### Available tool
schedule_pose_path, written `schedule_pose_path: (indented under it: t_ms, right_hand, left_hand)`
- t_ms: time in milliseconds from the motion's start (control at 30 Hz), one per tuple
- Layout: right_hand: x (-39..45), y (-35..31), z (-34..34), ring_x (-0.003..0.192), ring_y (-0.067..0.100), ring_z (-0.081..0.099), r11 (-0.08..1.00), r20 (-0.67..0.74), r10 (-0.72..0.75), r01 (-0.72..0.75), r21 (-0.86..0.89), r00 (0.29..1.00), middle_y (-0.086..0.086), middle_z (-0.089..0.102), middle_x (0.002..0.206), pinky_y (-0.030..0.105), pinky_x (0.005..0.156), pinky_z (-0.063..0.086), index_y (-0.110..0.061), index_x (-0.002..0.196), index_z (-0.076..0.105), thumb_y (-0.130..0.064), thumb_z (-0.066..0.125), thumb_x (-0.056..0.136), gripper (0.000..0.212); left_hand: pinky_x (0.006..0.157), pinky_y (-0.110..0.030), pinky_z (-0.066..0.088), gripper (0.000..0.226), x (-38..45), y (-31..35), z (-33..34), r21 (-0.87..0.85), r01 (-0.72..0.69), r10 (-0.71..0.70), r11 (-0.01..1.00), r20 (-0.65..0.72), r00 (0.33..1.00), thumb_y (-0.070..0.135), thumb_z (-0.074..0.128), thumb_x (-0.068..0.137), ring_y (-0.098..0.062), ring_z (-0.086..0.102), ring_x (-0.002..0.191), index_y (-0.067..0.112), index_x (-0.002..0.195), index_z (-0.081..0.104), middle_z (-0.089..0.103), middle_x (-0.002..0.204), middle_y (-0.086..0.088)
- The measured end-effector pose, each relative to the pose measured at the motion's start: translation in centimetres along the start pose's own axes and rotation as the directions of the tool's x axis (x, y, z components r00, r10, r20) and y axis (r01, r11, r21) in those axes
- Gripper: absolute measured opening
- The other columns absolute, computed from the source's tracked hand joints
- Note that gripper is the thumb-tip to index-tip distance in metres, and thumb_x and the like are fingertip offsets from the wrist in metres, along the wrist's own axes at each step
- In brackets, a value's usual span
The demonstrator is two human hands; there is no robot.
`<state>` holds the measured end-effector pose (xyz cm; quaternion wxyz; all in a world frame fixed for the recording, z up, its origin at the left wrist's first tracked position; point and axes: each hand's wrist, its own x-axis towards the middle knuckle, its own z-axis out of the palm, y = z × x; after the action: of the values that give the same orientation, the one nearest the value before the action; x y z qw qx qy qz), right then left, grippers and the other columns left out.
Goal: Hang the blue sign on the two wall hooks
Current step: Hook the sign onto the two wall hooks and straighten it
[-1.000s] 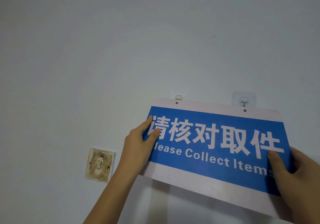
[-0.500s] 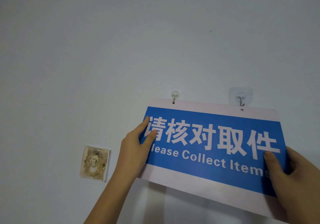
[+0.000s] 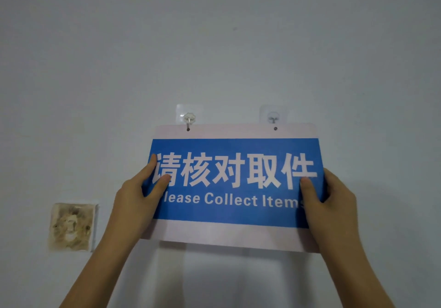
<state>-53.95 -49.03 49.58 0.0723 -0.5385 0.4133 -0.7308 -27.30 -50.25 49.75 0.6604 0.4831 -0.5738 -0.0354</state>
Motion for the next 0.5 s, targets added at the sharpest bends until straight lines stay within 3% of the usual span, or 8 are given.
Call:
schedule_pose_path:
  t_ms: [100,233,367,500]
  right_hand:
    - [0.2,0.2,0.1,0.082,0.012,0.064,1.0,-0.007,0.0,0.0,0.011,1.0,-0.004,0.065,0.093,0.032,0.072,0.051,-0.017,0.114,0.058,-0.018,0.051,0.09,0.025]
    - [0.5,0.4,0.2,0.089,0.019,0.065,1.0,-0.002,0.014,-0.014,0.005,1.0,-0.001,0.067,0.099,0.035,0.077,0.052,-0.017,0.117,0.058,-0.019,0.051,0.09,0.028]
    - [0.9,0.6,0.3,0.092,0.022,0.065,1.0,0.002,0.024,-0.024,-0.015,1.0,0.002,0.068,0.104,0.042,0.082,0.053,-0.018,0.119,0.056,-0.021,0.05,0.09,0.03]
    - [1.4,0.6,0.2,0.089,0.022,0.065,1.0,0.01,0.011,-0.011,-0.01,1.0,0.0,0.068,0.1,0.04,0.079,0.053,-0.018,0.118,0.057,-0.019,0.05,0.09,0.029]
  left_hand:
    - [0.057,-0.017,0.043,0.066,0.0,0.2,-0.2,0.049,0.022,-0.025,0.999,0.06,0.998,0.029,0.061,0.084,0.004,0.051,0.072,0.032,0.142,0.029,0.054,0.103,0.005]
    - [0.056,-0.017,0.041,0.079,-0.1,0.6,-0.6,0.126,0.026,-0.038,0.992,0.097,0.995,0.029,0.068,0.078,0.005,0.049,0.071,0.033,0.144,0.025,0.052,0.101,0.004]
    - [0.056,-0.023,0.043,0.082,-0.1,0.6,-0.3,0.142,0.042,-0.056,0.989,0.094,0.994,0.031,0.069,0.076,-0.006,0.052,0.071,0.034,0.144,0.023,0.051,0.101,0.003]
    - [0.058,-0.023,0.045,0.082,-0.3,0.7,0.1,0.135,0.055,-0.068,0.989,0.092,0.993,0.032,0.067,0.077,-0.009,0.052,0.073,0.035,0.144,0.02,0.05,0.103,0.003]
